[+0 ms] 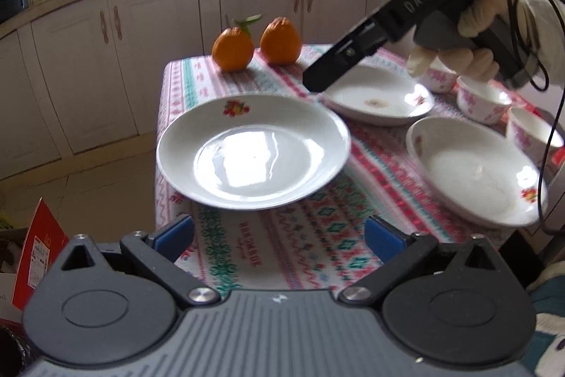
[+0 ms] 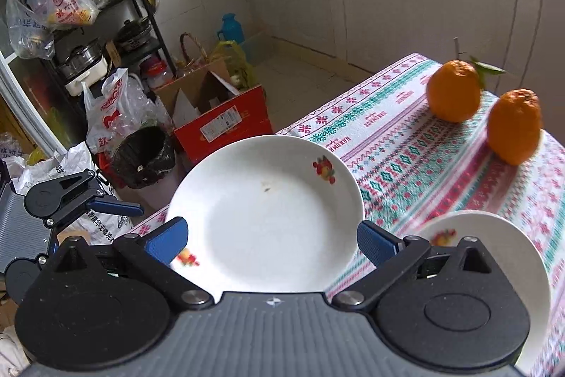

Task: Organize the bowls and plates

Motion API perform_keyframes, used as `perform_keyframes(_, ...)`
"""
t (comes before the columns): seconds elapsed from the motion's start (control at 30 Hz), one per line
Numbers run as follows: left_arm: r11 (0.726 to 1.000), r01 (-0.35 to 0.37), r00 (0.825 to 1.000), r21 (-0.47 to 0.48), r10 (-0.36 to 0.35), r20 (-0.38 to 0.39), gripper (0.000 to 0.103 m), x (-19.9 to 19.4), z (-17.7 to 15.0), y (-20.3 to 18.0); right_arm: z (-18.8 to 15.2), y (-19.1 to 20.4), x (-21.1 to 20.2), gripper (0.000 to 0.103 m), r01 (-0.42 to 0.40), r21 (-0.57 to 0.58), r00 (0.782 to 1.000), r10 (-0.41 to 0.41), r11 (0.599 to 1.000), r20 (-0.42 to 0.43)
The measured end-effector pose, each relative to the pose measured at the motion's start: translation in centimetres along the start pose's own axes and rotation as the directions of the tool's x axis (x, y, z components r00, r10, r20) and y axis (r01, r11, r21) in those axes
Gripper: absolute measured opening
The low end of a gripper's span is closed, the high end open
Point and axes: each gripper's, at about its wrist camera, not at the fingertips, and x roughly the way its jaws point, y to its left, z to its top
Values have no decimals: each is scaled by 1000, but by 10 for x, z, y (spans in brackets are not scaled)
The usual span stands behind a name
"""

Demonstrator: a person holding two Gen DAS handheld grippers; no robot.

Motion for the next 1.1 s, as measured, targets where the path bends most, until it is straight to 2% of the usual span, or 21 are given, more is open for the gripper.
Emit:
perform_keyframes(0.2,1000,9,998,17,-10,61,102,-15,-1,-22,-27,19,-39,103,74,2,996,-74,997,48)
perform_keyframes(0.43,998,25,994,63,-32,105,102,-23,0,-54,-75,29,-83,103,145,77,982,-152,987,108)
perform_keyframes(0.57,995,48,994,93,-56,90,102,-18,1,-72,-106,28,-103,103,221,151,964,-240,963,118)
perform_keyframes(0.8,982,115,990,152,-125,60,102,-8,-4,-102,-156,24,-123,103,268,244,948,-300,932,105)
perform_keyframes(1.1,963,192,981,191,-193,-16,102,4,-15,-125,-171,-2,-126,103,291,303,949,-313,907,26)
